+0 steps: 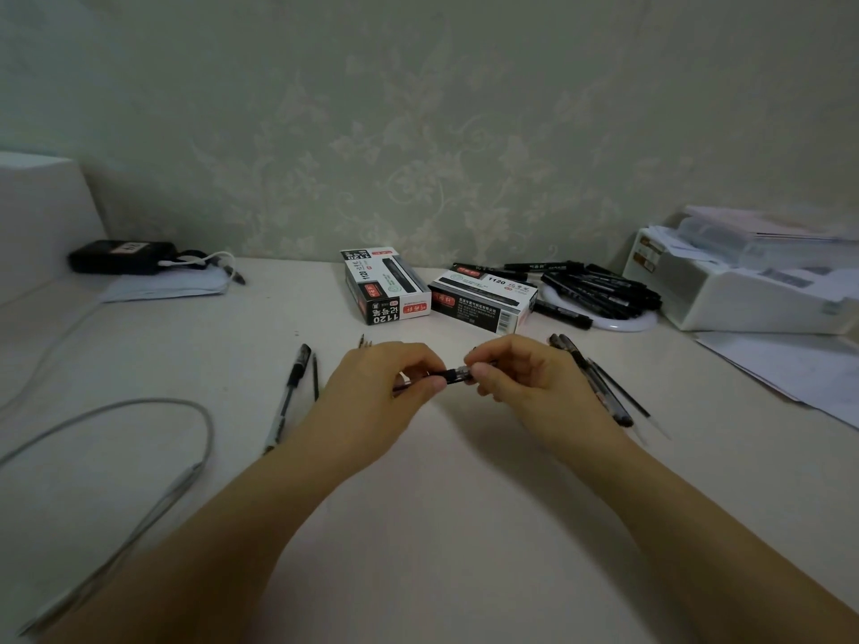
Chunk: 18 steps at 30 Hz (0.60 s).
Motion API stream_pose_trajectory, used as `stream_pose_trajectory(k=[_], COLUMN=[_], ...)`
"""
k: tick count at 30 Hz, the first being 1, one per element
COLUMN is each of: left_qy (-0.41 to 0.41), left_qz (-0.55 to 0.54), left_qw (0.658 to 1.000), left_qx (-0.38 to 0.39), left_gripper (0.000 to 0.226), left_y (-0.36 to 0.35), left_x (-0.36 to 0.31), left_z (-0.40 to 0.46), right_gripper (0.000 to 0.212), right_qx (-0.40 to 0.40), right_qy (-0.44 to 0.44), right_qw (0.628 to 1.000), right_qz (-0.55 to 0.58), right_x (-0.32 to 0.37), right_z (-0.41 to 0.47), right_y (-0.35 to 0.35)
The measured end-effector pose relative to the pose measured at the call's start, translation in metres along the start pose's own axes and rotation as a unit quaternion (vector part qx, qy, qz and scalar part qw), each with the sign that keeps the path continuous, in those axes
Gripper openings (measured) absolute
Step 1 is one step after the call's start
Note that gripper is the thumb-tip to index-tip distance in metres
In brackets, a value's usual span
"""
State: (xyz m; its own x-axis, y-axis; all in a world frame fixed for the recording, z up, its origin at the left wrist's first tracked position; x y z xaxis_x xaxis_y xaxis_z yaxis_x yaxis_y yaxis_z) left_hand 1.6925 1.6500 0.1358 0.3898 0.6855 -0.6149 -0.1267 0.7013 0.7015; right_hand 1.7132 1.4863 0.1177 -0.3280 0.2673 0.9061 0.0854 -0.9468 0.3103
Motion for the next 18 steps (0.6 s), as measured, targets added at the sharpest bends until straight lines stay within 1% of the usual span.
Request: stream_pose_trajectory(k=[5,9,18], left_qy=[-0.008,-0.014,-0.025], left_qz=[0.004,0.014,0.012], left_qw=[1.000,1.000,0.999], left_qx=[0.002,0.006,-0.020], left_gripper=[0.011,0.010,0.011], left_y=[-0.004,-0.006,0.001], left_x=[-0.002,-0.005,-0.012], left_z=[-0.001,-0.001,-0.002], right_gripper=[0.008,0.006,0.006], right_qx=[0.010,0.021,0.016], right_qy=[-0.024,-0.025,-0.019], right_qw=[0.999,0.999,0.999], right_qz=[0.030,0.034,0.042], right_x=[-0.006,-0.004,0.002], right_z=[0.000,-0.002,-0.003], right_y=[-0.002,-0.003,-0.003])
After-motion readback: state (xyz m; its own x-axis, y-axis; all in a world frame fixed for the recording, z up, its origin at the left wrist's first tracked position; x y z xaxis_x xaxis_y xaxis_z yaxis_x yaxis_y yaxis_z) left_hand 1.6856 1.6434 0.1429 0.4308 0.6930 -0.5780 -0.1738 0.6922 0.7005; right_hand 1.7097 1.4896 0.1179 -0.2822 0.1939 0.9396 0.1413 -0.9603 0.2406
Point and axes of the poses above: each hand's wrist, its own z-axis towards the middle knuckle, its own y-axis out of the back of the hand, x = y × z, the point moved 8 cm from there along z, towards the middle knuckle, and after that the axes turned 1 degree about -x, right-handed, at the moved point
